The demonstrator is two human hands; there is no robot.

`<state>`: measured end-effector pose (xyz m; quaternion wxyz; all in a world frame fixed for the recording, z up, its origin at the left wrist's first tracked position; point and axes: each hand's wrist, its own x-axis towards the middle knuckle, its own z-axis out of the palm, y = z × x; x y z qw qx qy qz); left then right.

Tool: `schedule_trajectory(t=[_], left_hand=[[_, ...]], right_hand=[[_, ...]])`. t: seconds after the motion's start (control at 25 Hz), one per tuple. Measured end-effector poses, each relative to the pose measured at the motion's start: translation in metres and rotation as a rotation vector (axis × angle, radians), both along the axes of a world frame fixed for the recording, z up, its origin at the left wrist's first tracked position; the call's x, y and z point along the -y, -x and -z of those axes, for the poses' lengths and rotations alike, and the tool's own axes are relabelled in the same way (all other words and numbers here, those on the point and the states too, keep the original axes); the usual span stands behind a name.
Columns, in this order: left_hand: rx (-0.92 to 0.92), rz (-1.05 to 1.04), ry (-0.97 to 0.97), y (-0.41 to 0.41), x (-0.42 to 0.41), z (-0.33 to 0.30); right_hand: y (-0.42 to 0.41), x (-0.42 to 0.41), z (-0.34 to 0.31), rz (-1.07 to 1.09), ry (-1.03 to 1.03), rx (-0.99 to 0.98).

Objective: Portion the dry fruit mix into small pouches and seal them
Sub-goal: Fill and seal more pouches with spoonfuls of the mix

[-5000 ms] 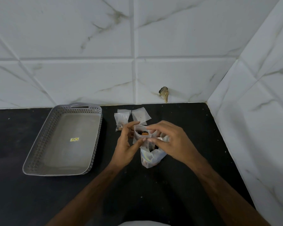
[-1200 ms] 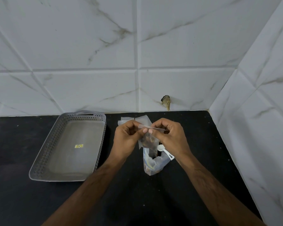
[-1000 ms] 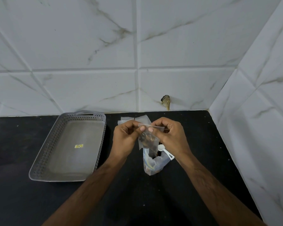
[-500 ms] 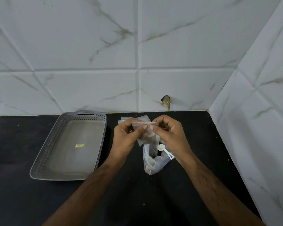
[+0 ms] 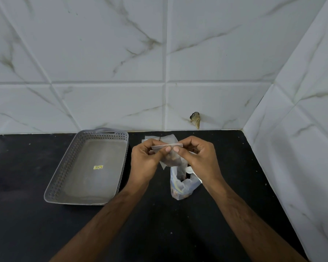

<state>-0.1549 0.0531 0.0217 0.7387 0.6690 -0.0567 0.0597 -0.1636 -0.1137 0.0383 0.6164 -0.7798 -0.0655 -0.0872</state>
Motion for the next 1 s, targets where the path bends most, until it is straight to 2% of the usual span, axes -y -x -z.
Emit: schedule_trajectory(t=[0.16,0.44,0.6,0.76,1.0], left_hand=[[-0.012,0.014,0.090,0.005,-0.012,-0.003],[-0.031,0.050,0.141,0.012,-0.027,-0.001],[-0.053,0.028,0.193,0.012,-0.031,-0.004],[0.009,0.054,0.170,0.013,-0.027,-0.012],[0.037,0.049,0.163,0.012,-0.031,-0.013]], right_hand=[[0.003,-0.002,-0.007,-0.013,-0.171,-0.074],[0.007,-0.009,-0.009,-0.006,-0.266,-0.115],[0.012,-0.014,-0.011,-0.027,-0.220,-0.096],[0.016,-0.025,-0.016,-0.090,-0.114,-0.037],[0.016,-0.029,-0.018,-0.023,-0.111,-0.012]])
